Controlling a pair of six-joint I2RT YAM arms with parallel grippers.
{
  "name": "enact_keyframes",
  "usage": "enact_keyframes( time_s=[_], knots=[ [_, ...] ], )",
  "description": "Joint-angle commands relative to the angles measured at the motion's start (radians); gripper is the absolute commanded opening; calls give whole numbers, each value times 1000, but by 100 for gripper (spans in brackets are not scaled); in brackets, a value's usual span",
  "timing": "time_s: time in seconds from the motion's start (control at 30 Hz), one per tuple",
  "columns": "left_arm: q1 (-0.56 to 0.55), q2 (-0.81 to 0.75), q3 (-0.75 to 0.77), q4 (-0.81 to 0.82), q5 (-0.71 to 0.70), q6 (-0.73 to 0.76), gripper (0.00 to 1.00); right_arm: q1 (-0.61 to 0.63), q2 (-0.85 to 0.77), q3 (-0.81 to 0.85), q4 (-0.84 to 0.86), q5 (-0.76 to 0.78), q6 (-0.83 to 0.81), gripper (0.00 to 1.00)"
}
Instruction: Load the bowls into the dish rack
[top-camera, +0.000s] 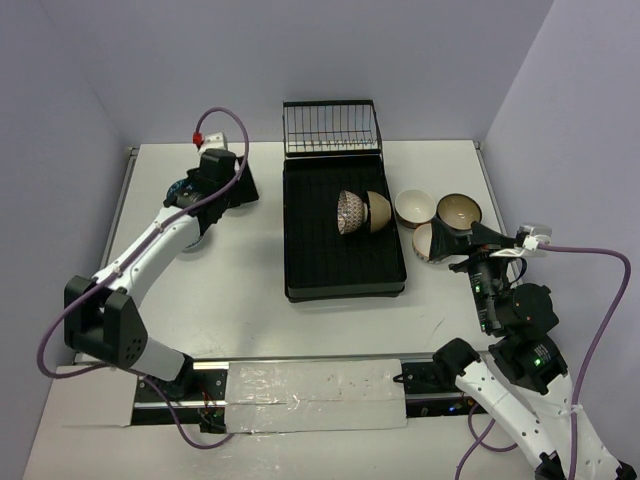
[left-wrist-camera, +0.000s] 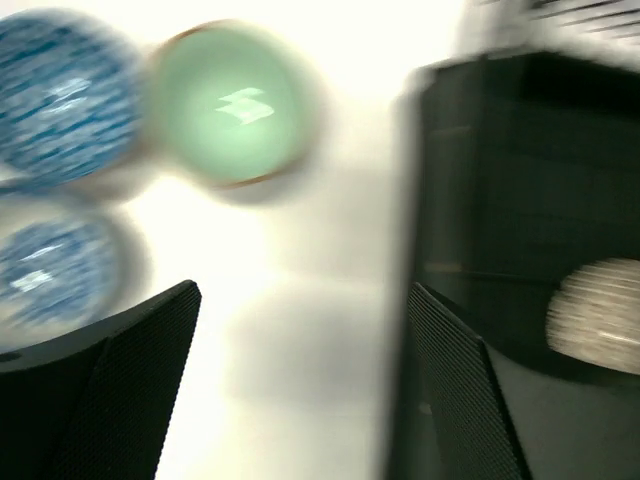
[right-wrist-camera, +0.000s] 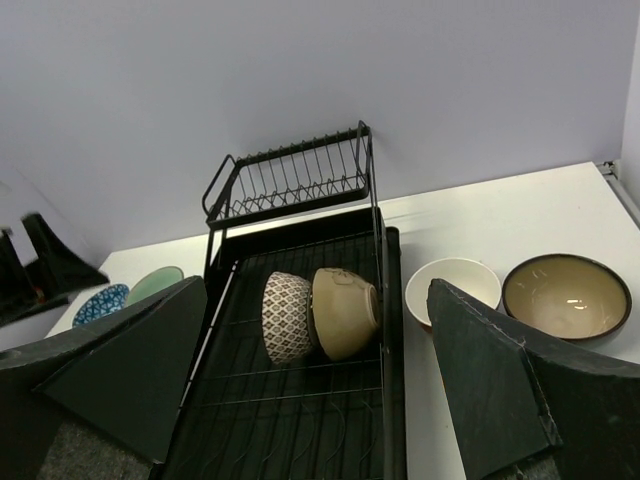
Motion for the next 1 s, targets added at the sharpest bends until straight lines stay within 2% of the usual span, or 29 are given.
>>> enact_keyframes(
  time_s=[0.0, 0.17, 0.33, 0.43, 0.83, 0.97],
  knots=[
    [56, 55, 25, -214, -185, 69, 89, 15, -15, -5, 20, -7, -3, 99],
    [155, 140, -17, -208, -150, 84, 84, 17, -25, -9, 23, -9, -1, 99],
    [217, 289, 57, -240, -102, 97, 77, 20, -28, -12, 25, -16, 2, 99],
    [240, 337, 74, -246, -95, 83, 68, 20, -35, -12, 23, -10, 2, 99],
    [268, 372, 72, -236, -38, 78, 50, 21, -32, -14, 25, -18, 8, 99],
    [268, 378, 72, -233, -12, 74, 41, 23, -34, -15, 27, -22, 6, 99]
  ],
)
